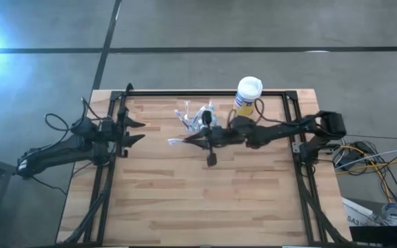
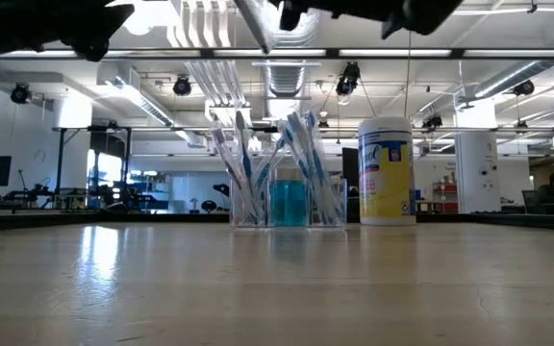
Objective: Pick & Place toothbrushing station
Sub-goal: Put the violet toothbrush into the transparent organizer
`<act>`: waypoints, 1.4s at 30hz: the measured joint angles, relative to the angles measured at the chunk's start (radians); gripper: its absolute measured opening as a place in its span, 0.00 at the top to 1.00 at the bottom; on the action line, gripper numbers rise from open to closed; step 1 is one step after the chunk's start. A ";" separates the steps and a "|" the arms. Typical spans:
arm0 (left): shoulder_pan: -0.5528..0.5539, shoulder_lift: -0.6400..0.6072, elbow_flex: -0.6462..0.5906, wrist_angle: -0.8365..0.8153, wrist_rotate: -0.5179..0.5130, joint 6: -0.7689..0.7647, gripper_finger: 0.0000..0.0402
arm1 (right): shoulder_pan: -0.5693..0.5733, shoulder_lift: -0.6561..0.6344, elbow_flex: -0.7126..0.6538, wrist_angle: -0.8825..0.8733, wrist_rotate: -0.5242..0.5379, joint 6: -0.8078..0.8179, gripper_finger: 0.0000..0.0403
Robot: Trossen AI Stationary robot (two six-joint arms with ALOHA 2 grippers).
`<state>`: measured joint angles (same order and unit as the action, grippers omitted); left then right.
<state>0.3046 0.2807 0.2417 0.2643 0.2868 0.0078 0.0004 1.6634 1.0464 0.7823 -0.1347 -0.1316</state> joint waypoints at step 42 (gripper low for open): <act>-0.046 0.414 0.214 0.217 0.127 0.097 0.45 | -0.073 0.192 0.254 -0.089 -0.099 0.053 0.98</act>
<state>0.2588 0.6952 0.4553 0.4818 0.4133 0.1050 -0.0727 1.8549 1.3006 0.6936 -0.2338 -0.0784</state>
